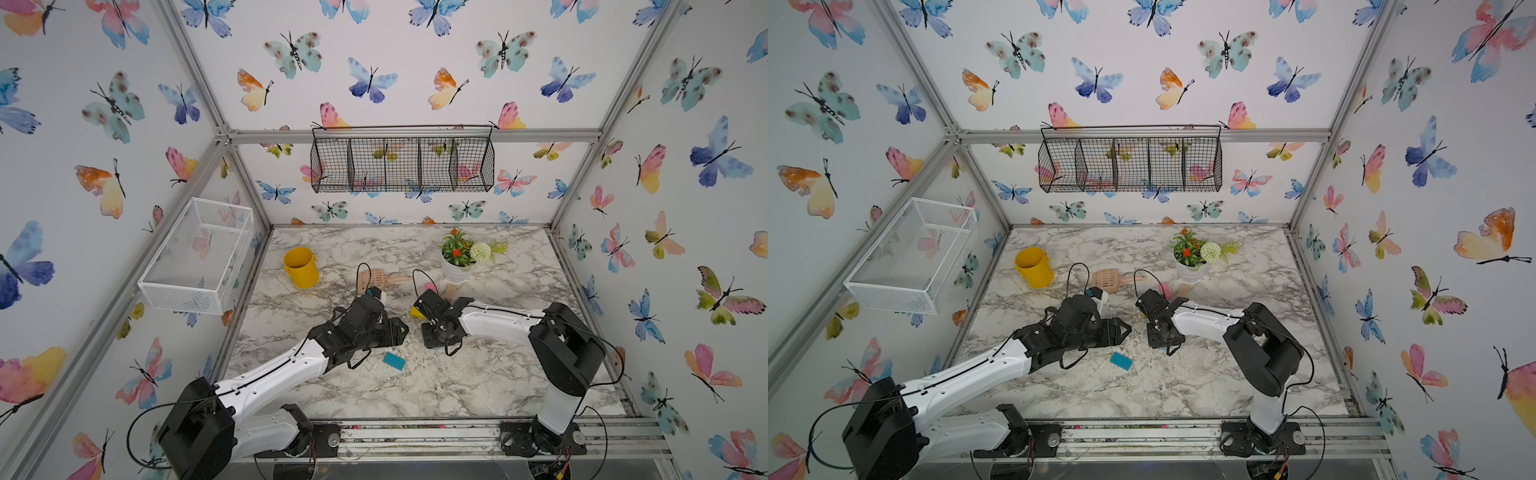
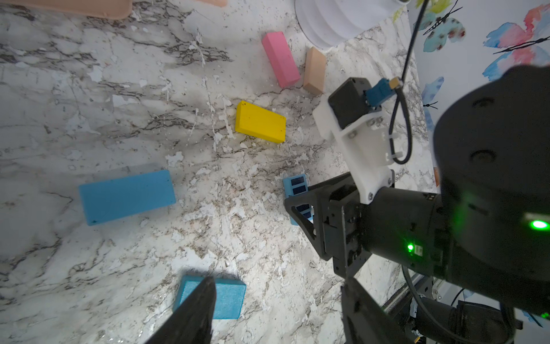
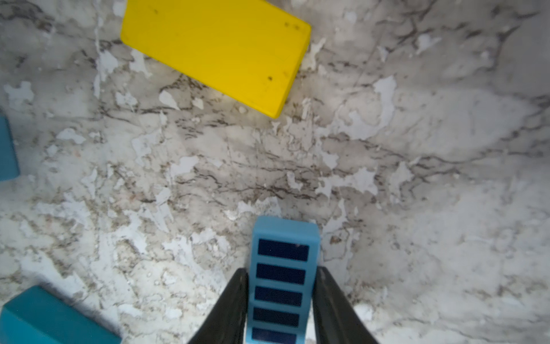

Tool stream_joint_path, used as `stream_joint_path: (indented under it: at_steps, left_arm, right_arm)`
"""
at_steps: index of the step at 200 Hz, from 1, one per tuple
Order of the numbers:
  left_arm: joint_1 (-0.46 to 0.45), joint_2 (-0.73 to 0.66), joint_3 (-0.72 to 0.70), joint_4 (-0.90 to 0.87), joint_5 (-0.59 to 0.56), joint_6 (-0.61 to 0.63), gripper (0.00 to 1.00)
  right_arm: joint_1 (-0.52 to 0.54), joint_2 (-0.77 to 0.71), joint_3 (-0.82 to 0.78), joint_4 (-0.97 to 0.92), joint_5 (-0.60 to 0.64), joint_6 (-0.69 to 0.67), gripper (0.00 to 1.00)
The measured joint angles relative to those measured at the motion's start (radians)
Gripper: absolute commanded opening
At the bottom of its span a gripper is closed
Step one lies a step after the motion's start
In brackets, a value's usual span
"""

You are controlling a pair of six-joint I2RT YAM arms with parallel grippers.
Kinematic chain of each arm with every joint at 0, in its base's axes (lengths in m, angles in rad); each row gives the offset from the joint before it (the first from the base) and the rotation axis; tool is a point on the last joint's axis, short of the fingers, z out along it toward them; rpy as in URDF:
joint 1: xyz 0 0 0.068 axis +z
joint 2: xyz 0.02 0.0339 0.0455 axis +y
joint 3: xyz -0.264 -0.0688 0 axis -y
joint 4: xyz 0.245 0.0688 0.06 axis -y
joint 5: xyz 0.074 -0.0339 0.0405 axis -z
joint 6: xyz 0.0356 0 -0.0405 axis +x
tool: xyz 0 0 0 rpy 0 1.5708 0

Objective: Assemble the letter c with building blocks
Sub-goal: Pick up the building block from the center of the board.

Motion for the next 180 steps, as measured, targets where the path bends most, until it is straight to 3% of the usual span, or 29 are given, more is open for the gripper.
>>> stream_joint_path:
  at_steps: [35, 77, 132, 180]
  left_arm:
    - [0.000, -0.016, -0.014, -0.007, -0.001, -0.001, 0.68]
    - [0.000, -0.018, -0.014, -0.019, 0.001, 0.020, 0.70]
    - [0.000, -0.110, -0.017, -0.005, 0.000, 0.192, 0.73]
    - [0.000, -0.296, -0.105, 0.137, 0.018, 0.311, 0.86]
  right_arm:
    - [0.000, -0.008, -0.004, 0.007, -0.002, -0.001, 0.27]
    - [-0.002, -0.124, -0.040, 0.075, -0.088, -0.017, 0.27]
    - [-0.074, -0.285, -0.092, 0.242, -0.354, -0.042, 0.27]
    - [-0.186, -0.340, -0.114, 0.340, -0.605, -0.063, 0.27]
